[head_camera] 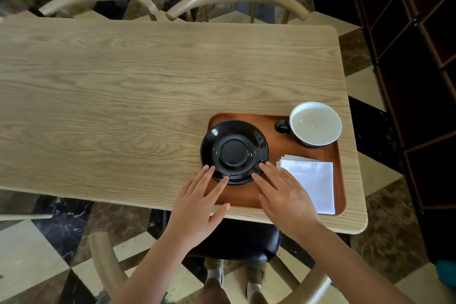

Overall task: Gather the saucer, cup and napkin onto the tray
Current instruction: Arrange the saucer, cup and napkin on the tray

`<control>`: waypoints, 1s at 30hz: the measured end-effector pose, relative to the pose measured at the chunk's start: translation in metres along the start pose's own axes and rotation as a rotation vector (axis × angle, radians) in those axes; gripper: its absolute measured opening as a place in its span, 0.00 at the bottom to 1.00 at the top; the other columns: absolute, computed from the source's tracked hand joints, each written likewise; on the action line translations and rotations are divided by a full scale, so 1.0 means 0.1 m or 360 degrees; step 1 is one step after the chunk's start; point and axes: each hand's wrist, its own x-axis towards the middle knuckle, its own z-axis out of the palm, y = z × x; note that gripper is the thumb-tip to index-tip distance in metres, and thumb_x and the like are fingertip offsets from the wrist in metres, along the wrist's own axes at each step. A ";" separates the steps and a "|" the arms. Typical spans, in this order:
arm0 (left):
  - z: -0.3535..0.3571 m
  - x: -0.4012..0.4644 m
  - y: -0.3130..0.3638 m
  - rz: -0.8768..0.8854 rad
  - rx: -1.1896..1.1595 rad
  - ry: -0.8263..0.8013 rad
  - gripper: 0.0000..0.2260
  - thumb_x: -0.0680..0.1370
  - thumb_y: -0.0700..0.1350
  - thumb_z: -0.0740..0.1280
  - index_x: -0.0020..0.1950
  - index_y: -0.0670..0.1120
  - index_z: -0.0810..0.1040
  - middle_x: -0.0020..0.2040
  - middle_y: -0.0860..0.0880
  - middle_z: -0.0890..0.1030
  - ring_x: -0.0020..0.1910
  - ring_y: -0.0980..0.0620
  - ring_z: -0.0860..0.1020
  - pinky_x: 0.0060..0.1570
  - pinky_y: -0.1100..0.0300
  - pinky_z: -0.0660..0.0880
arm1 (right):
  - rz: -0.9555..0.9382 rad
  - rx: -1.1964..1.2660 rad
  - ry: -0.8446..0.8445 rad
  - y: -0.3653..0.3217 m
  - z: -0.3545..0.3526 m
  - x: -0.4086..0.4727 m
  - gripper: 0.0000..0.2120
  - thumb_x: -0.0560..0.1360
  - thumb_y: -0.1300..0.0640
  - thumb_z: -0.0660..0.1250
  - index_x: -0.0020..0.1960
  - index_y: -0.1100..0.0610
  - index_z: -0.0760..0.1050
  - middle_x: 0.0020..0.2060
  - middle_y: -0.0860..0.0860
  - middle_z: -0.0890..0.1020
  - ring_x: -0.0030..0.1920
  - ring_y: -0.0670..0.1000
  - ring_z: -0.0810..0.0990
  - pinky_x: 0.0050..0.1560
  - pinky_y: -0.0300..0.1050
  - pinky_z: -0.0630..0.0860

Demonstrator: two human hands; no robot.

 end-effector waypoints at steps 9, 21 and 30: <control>0.00 -0.01 0.02 -0.0007 0.0011 0.0008 0.25 0.78 0.61 0.46 0.72 0.53 0.60 0.74 0.44 0.64 0.74 0.49 0.54 0.67 0.52 0.56 | 0.0029 -0.0006 -0.0017 -0.03 0.01 -0.01 0.21 0.75 0.53 0.53 0.60 0.58 0.77 0.60 0.58 0.79 0.64 0.56 0.75 0.63 0.52 0.70; 0.02 -0.04 0.05 -0.0029 -0.0009 0.0024 0.25 0.77 0.61 0.49 0.73 0.54 0.59 0.75 0.44 0.62 0.74 0.49 0.53 0.67 0.52 0.56 | 0.0075 0.0070 -0.0055 -0.06 0.01 -0.04 0.21 0.75 0.52 0.52 0.61 0.58 0.76 0.61 0.58 0.78 0.64 0.56 0.75 0.62 0.53 0.74; -0.36 0.50 0.40 0.0067 -0.0180 0.0365 0.24 0.76 0.57 0.55 0.68 0.45 0.68 0.69 0.42 0.71 0.70 0.46 0.65 0.65 0.45 0.68 | 0.0139 0.0041 0.0449 0.24 -0.42 0.22 0.16 0.72 0.55 0.61 0.56 0.59 0.78 0.56 0.59 0.81 0.56 0.58 0.79 0.58 0.56 0.74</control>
